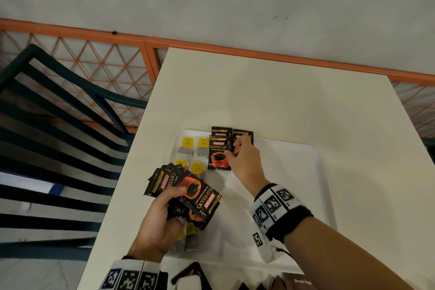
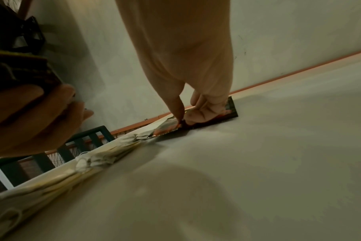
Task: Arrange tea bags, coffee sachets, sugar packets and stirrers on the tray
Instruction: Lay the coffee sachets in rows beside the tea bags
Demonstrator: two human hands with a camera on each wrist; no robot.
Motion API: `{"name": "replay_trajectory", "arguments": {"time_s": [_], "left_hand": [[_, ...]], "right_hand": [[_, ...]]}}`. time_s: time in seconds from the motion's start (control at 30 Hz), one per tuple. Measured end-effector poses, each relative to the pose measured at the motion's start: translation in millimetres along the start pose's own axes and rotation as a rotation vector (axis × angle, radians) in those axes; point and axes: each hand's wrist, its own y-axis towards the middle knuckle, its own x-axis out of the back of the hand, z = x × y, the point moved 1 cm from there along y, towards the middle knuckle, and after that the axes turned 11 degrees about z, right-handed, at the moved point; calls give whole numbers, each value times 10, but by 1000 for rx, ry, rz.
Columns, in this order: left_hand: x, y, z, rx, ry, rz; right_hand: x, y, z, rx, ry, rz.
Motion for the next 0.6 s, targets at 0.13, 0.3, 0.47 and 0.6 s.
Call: {"name": "replay_trajectory", "arguments": {"time_s": [0.13,0.3,0.47,0.6], "left_hand": [[-41,1,6,-14,18,-2],[-109,17,2,-27,40,42],[-180,28,-35,-44,75,68],[-185,18,-20,-39,129,47]], "right_hand": [[11,-35,19,12,16,-10],[112,-260,214,54,158,218],[213,-511,273,92,311,670],[256,-566,206,101,293,641]]}}
